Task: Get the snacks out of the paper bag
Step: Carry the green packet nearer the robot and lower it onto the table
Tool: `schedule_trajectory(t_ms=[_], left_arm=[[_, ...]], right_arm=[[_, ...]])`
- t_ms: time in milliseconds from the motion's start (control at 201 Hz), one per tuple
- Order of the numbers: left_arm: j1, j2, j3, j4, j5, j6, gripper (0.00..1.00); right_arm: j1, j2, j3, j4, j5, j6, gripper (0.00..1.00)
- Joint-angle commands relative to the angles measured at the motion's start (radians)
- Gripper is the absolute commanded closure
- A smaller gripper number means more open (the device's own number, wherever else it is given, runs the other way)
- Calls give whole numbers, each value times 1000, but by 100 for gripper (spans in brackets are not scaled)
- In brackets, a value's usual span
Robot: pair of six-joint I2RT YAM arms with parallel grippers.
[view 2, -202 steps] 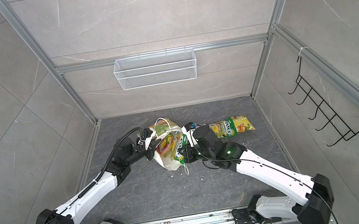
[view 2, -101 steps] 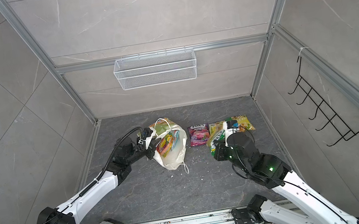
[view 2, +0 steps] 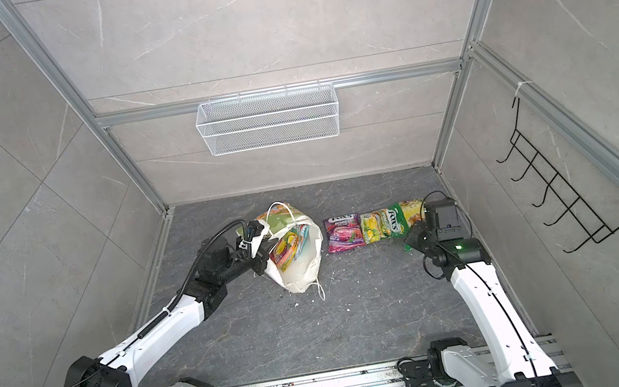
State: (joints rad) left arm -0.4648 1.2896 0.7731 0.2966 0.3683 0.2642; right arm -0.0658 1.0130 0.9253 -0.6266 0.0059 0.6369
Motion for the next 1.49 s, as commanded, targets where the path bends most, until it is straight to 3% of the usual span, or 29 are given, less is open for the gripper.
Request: schedule_trajectory(t_ms=[0, 169, 473, 577, 1030, 1488], left_arm=[[2, -10, 1, 65, 6, 0, 100], [2, 0, 6, 67, 12, 0, 100], [2, 2, 6, 63, 16, 1, 100], [2, 1, 9, 58, 20, 0, 100], [2, 2, 9, 56, 29, -6, 100], [2, 5, 12, 61, 42, -20, 100]], right_arm=[[-111, 7, -57, 119, -148, 23, 100], [-254, 86, -126, 241, -321, 59, 100], [-284, 147, -186, 345, -318, 70, 100], [-287, 128, -223, 359, -257, 63, 100], [-333, 86, -322, 263, -225, 51, 100], [-342, 184, -371, 308, -242, 68, 91]])
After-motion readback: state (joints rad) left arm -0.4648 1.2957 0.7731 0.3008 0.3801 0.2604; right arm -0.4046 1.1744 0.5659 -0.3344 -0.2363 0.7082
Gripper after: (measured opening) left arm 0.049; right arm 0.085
